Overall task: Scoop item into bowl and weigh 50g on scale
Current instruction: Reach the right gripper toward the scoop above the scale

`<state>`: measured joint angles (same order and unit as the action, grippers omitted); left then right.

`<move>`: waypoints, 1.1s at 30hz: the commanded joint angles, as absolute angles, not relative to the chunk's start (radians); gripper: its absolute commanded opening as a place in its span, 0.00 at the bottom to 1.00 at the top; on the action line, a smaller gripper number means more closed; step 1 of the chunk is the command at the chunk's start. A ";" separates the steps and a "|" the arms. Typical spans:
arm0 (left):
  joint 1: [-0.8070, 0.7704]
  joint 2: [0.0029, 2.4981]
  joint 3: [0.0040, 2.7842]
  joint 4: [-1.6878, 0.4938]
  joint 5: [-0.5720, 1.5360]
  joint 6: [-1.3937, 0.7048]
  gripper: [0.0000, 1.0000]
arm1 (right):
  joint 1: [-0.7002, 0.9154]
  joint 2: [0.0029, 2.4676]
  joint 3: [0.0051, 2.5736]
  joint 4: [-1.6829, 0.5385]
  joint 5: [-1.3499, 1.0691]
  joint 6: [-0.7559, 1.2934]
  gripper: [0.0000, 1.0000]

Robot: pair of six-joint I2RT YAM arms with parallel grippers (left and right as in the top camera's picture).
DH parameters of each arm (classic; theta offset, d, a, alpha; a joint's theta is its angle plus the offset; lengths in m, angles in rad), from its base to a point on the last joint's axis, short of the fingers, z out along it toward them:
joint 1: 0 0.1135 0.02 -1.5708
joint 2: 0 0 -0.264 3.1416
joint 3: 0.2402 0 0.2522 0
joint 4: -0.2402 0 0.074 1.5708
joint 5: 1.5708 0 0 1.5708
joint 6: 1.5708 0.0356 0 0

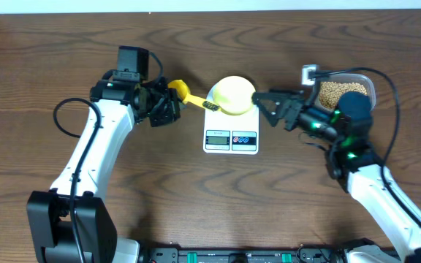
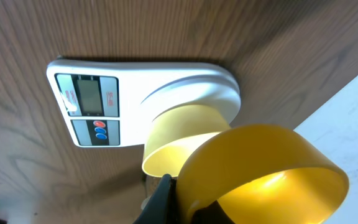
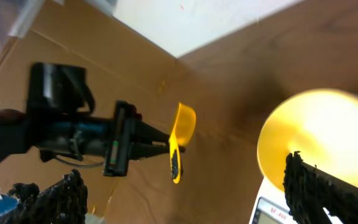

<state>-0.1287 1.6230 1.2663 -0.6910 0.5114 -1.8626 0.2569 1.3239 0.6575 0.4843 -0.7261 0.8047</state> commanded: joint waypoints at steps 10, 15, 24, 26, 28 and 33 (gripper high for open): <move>-0.228 1.601 1.261 -0.611 0.540 -1.903 0.08 | 0.408 1.374 0.675 0.525 -0.525 0.834 0.93; -0.262 1.601 1.261 -0.590 0.540 -1.911 0.08 | 0.432 1.374 0.675 0.531 -0.513 0.833 0.87; -0.314 1.601 1.261 -0.526 0.540 -1.944 0.08 | 0.447 1.375 0.675 0.519 -0.489 0.830 0.79; -0.316 1.601 1.261 -0.514 0.540 -1.961 0.08 | 0.447 1.375 0.675 0.506 -0.475 0.830 0.77; -0.316 1.601 1.261 -0.513 0.540 -1.979 0.08 | 0.447 1.375 0.675 0.504 -0.468 0.830 0.75; -0.319 1.601 1.261 -0.510 0.540 -2.031 0.08 | 0.447 1.375 0.675 0.501 -0.442 0.830 0.69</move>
